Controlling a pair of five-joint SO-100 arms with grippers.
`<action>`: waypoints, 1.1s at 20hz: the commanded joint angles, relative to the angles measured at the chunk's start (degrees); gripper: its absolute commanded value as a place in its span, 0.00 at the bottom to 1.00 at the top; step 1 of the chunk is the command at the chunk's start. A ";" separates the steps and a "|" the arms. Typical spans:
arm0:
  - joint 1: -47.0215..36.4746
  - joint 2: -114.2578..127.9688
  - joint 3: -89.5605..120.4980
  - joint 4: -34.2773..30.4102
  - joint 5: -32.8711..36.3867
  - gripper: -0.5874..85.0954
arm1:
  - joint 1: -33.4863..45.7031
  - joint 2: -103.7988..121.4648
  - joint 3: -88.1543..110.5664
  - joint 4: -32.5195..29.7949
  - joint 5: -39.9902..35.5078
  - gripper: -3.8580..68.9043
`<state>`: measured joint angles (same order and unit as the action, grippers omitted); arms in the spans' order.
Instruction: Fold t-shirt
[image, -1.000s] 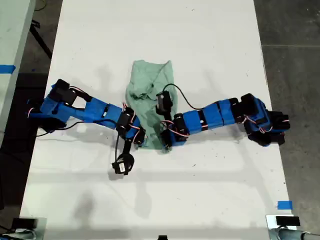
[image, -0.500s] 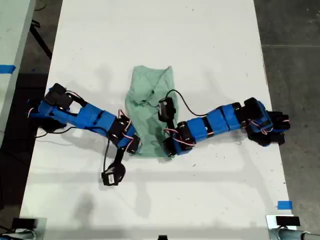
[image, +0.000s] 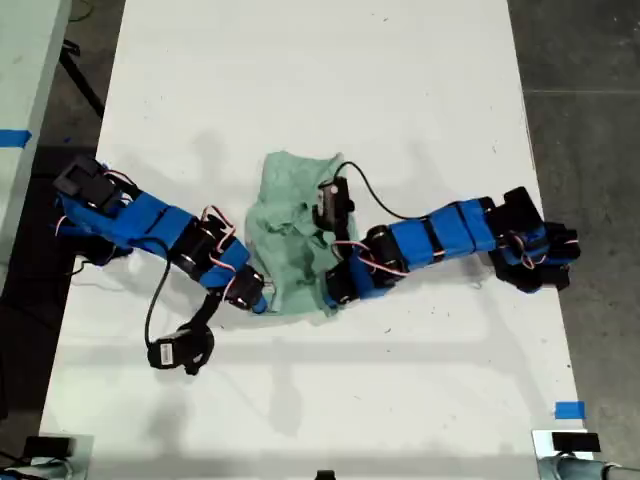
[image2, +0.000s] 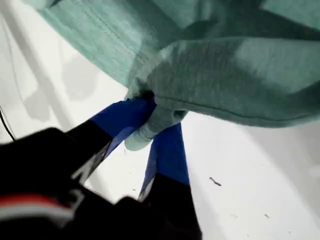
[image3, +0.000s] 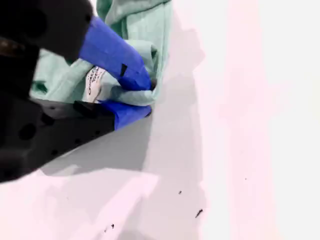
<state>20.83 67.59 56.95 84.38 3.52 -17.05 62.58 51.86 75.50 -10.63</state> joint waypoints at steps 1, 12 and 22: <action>-8.44 8.17 -0.79 4.13 5.45 0.01 | 7.65 7.56 -3.16 2.11 -6.24 0.04; -37.27 4.31 0.53 8.96 21.71 0.01 | 28.74 4.66 -2.20 -2.90 -24.70 0.04; -48.16 10.37 2.29 3.78 26.89 0.40 | 38.85 6.15 -2.90 -1.85 -29.36 0.54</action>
<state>-23.64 70.31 59.50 89.21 29.09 18.37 63.37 51.94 72.33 -38.50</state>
